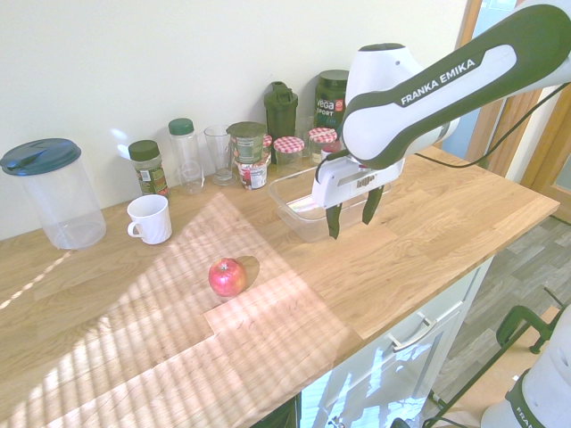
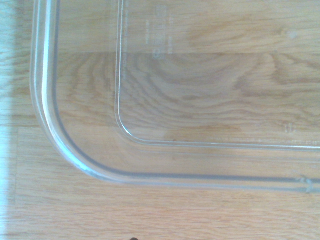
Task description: Put the apple into the container
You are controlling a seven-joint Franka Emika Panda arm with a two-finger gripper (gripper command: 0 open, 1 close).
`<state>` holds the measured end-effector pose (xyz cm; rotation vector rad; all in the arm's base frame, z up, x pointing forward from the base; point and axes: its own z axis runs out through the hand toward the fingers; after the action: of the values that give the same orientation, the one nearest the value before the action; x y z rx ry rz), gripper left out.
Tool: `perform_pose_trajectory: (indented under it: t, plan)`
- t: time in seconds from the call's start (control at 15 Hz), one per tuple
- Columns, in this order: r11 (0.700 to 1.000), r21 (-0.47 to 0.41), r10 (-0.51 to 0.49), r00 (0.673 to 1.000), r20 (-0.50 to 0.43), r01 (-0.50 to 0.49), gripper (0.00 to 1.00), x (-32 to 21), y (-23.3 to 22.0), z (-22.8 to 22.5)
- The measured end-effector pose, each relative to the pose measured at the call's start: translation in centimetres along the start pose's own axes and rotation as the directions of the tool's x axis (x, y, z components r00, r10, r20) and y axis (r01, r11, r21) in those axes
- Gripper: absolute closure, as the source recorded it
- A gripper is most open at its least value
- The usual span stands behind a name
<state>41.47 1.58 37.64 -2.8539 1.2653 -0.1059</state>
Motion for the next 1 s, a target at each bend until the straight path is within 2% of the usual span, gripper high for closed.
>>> perform_pose_trajectory:
  t: [0.13,0.27,0.6,1.0]
  plan:
    - [1.000,0.002,0.000,1.000,-0.003,0.000,0.00,-0.1,-0.2,-0.1]
    - [1.000,0.022,-0.013,1.000,-0.026,0.014,0.00,-1.0,-2.3,-1.6]
    - [0.996,0.042,-0.072,0.996,-0.057,0.075,0.00,-7.3,-8.5,-5.0]
    - [0.992,0.039,-0.115,0.993,-0.042,0.116,0.00,-16.6,-15.4,-4.1]
